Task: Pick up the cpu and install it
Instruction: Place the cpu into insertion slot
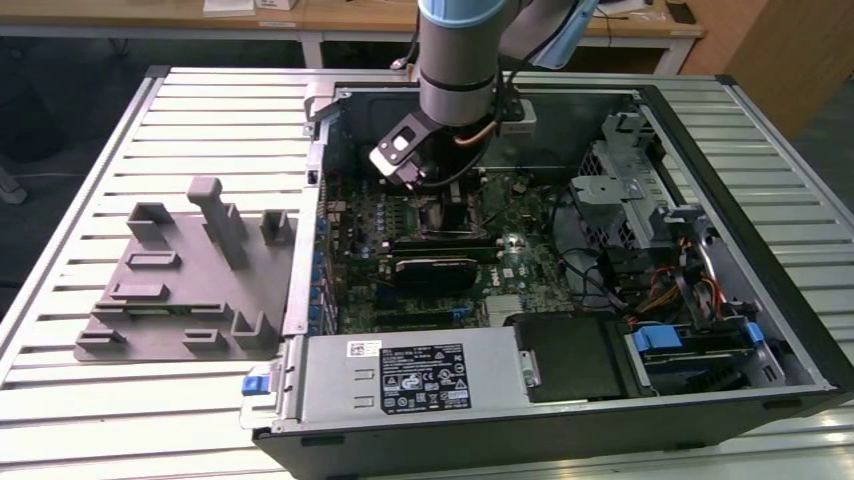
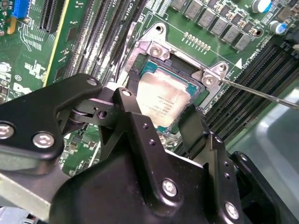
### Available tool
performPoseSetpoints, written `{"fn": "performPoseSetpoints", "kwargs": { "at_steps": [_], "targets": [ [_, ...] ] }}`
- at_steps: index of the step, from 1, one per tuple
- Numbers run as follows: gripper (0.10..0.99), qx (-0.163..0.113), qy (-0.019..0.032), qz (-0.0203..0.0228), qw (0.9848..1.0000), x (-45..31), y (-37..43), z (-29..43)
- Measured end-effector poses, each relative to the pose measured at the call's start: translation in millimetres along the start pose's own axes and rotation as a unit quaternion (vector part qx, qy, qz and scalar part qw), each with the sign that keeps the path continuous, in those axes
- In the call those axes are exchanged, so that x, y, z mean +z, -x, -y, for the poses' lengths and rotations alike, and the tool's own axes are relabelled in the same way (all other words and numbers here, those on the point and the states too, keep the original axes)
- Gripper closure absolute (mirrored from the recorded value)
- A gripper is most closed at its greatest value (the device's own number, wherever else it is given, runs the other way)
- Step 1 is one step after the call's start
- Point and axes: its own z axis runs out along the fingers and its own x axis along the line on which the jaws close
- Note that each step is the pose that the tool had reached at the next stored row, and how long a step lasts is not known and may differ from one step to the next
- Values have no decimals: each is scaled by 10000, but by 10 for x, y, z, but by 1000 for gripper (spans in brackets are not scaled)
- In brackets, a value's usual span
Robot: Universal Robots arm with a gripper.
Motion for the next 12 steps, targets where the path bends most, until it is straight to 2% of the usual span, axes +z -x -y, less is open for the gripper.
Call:
{"fn": "performPoseSetpoints", "kwargs": {
  "at_steps": [5, 8, 12],
  "targets": [
    [467, 4, -3, -103, 9999, -5, 0, 4],
    [467, 4, -2, -106, 9999, -10, 0, 3],
    [467, 4, -2, -106, 9999, -56, 0, 2]
  ]
}}
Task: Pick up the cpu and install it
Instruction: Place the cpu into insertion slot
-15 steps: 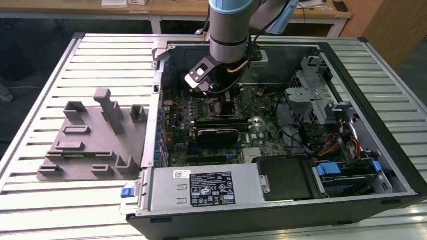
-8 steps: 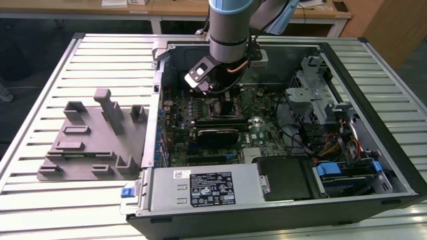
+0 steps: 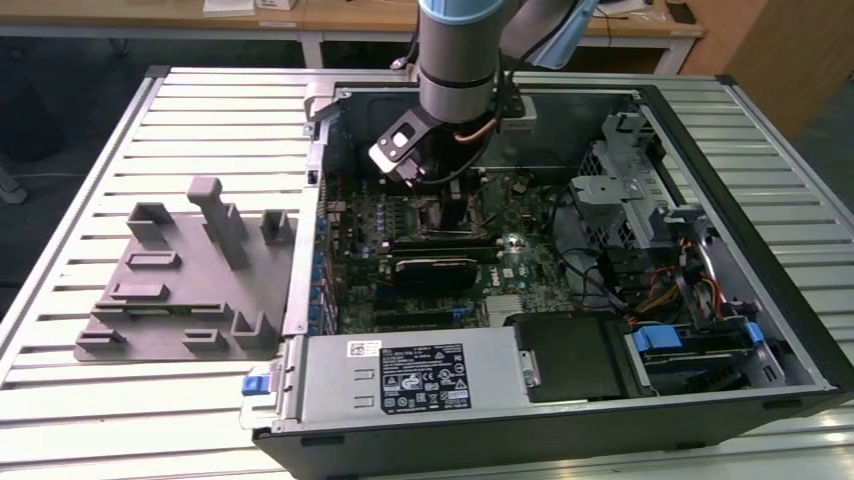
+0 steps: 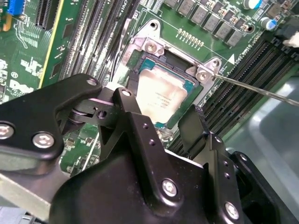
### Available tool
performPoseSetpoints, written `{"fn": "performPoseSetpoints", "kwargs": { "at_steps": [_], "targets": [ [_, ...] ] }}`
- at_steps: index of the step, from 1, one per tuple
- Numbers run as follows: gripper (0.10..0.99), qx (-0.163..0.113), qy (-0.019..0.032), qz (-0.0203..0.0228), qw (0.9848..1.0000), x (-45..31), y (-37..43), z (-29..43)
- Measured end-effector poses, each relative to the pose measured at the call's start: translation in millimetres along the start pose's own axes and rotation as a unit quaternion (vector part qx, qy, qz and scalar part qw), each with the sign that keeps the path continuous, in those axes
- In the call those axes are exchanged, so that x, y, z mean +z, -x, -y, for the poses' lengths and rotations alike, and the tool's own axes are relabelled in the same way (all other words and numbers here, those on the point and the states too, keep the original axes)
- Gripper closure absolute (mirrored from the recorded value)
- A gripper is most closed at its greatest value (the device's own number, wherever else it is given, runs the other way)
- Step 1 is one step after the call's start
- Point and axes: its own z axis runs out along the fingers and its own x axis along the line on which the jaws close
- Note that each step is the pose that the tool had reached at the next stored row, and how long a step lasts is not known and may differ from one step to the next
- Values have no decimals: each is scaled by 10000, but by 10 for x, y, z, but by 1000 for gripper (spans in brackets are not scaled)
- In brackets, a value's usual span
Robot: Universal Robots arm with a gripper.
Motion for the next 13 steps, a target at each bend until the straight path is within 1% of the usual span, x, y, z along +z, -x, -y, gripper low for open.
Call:
{"fn": "performPoseSetpoints", "kwargs": {
  "at_steps": [4, 11, 13],
  "targets": [
    [467, 0, 0, 0, 10000, -49, -1, -2],
    [467, 1, 0, 0, 10000, -51, -1, -2],
    [478, 1, 0, 0, 10000, -51, -1, -2]
  ]
}}
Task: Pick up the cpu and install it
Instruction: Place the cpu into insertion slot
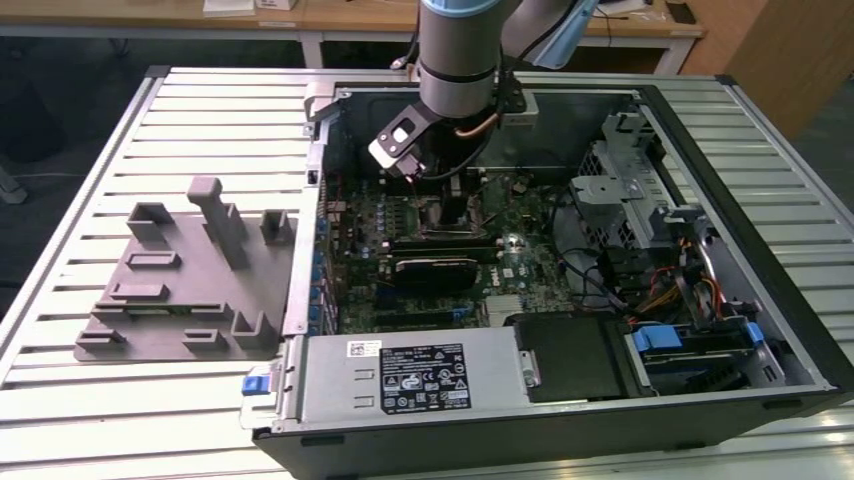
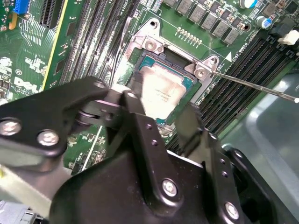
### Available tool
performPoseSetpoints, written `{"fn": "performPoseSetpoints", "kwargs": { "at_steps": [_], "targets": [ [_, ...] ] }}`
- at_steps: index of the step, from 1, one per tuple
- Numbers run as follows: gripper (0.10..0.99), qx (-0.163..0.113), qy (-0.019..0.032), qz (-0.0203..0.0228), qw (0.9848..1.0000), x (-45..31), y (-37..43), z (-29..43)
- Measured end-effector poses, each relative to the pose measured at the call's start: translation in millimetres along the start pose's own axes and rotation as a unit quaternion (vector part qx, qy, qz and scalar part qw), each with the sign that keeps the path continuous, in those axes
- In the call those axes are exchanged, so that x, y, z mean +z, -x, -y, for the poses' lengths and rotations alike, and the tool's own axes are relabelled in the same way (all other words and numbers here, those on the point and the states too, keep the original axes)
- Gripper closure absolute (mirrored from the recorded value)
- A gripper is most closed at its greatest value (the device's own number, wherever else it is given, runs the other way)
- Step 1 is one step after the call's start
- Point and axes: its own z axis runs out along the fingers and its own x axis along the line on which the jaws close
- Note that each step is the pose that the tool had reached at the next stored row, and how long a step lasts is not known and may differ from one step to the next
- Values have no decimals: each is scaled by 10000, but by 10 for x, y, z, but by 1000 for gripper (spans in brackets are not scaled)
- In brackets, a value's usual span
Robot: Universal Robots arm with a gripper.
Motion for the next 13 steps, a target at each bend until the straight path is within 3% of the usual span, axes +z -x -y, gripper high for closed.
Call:
{"fn": "performPoseSetpoints", "kwargs": {
  "at_steps": [2, 3, 5, 6, 9, 13],
  "targets": [
    [608, 1, 0, 0, 10000, 0, 0, 0],
    [608, 1, 0, 0, 10000, 0, 0, 0],
    [722, 1, 0, 0, 10000, 0, 0, 0],
    [722, 1, 0, 0, 10000, 0, 0, 0],
    [898, 1, 0, 0, 10000, 0, 0, 0],
    [980, 2, 0, 0, 10000, 0, 0, 0]
  ]
}}
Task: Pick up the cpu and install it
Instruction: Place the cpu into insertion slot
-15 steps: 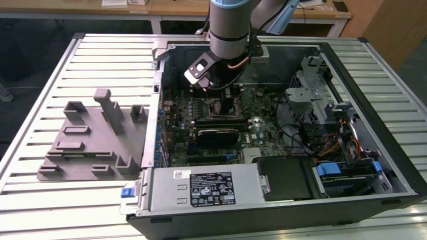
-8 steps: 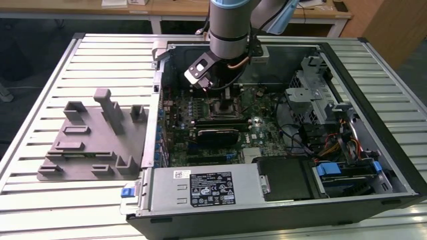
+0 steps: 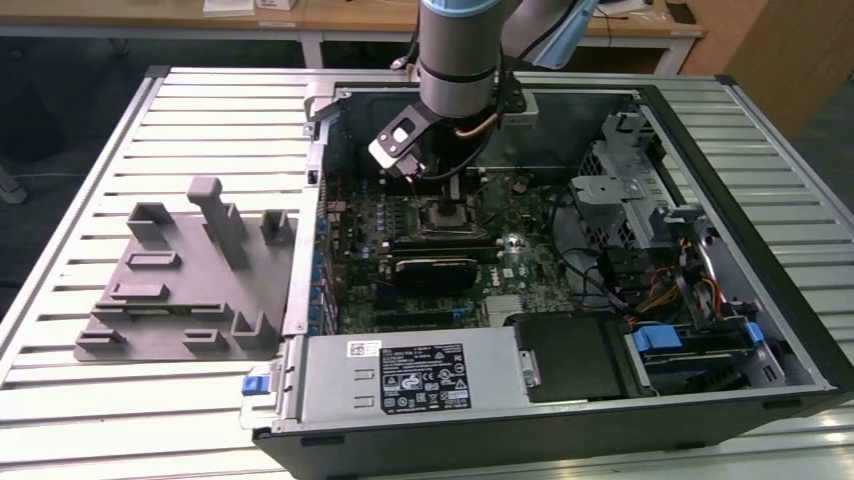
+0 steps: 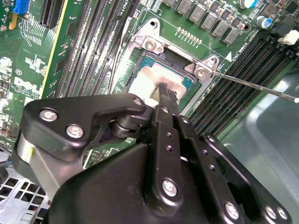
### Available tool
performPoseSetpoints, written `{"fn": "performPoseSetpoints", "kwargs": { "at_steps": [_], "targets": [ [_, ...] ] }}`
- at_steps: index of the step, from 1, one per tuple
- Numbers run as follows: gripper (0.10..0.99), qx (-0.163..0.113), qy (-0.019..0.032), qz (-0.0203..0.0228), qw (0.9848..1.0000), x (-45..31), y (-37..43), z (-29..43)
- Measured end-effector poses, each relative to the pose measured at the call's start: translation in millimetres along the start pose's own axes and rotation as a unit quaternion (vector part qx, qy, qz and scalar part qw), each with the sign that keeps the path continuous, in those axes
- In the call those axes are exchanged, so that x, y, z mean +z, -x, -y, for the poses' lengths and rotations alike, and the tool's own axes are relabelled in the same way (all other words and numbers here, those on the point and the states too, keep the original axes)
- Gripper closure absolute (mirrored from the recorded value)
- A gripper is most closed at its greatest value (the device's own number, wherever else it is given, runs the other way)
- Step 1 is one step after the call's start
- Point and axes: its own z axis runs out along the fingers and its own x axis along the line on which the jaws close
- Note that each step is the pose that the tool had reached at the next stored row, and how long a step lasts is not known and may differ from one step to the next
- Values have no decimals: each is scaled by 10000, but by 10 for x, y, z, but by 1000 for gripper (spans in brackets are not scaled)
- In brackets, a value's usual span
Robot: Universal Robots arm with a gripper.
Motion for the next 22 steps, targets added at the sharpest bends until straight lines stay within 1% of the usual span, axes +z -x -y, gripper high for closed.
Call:
{"fn": "performPoseSetpoints", "kwargs": {
  "at_steps": [5, 9, 12, 22],
  "targets": [
    [980, 13, -1, 2, 10000, 0, 0, -1],
    [980, 157, 3, 15, 9999, 11, 1, -2],
    [980, 205, 5, 16, 9998, 26, 0, -1],
    [980, 221, 3, 21, 9998, 58, 2, 1]
  ]
}}
